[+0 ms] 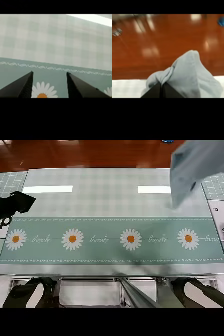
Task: Fold the shirts.
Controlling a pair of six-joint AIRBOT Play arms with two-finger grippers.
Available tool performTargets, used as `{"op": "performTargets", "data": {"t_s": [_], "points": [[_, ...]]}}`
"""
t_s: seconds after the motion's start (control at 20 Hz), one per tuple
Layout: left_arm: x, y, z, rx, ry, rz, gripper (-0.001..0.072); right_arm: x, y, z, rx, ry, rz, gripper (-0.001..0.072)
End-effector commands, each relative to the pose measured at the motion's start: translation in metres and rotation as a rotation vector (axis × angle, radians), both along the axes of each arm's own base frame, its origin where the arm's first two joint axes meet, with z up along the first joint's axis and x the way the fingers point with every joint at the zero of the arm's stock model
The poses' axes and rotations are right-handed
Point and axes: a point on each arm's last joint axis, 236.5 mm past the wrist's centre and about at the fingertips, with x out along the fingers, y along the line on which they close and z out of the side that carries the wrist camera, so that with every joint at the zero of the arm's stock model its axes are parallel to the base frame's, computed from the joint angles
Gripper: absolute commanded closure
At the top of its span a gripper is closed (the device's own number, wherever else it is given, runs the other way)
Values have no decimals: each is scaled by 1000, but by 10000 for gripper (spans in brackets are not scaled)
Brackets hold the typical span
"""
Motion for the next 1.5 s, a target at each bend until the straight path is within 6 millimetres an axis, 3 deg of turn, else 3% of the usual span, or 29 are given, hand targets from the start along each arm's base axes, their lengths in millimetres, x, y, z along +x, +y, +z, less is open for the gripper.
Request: {"op": "performTargets", "data": {"t_s": [0.0, 0.15, 0.25, 0.35, 0.5, 0.7, 0.85, 1.1, 1.2, 1.3, 1.35, 1.45], "points": [[-12, -11, -5, -41, 17, -24, 200, -38, 49, 57, 43, -160, 171, 687], [-12, -11, -6, -5, 8, -56, 200, -49, 70, 43, 35, -104, 270, 687], [-12, -10, -5, -1, 3, -57, 200, -50, 77, 17, 41, -8, 317, 687], [-12, -11, -5, -4, 3, -57, 199, -48, 102, -14, 36, 85, 393, 687], [-12, -11, -5, -4, 3, -58, 200, -44, 170, -63, -46, 193, 508, 687], [-12, -11, -5, 10, 0, -71, 200, -49, 280, -138, -144, 317, 678, 687], [-12, -11, -5, 10, 1, -71, 200, -52, 352, -213, -197, 464, 792, 687], [-11, -5, -10, 39, 12, -64, 200, -40, 427, -344, -139, 722, 822, 687], [-9, -5, -13, 37, 24, -64, 199, -45, 452, -376, -37, 812, 847, 677], [-7, -5, -17, 34, 38, -65, 200, -51, 467, -389, 58, 880, 867, 334], [-6, -4, -19, 34, 45, -65, 199, -44, 463, -389, 65, 878, 856, 296], [-4, -4, -25, 32, 67, -67, 199, -19, 431, -365, 82, 856, 814, 296]]}}
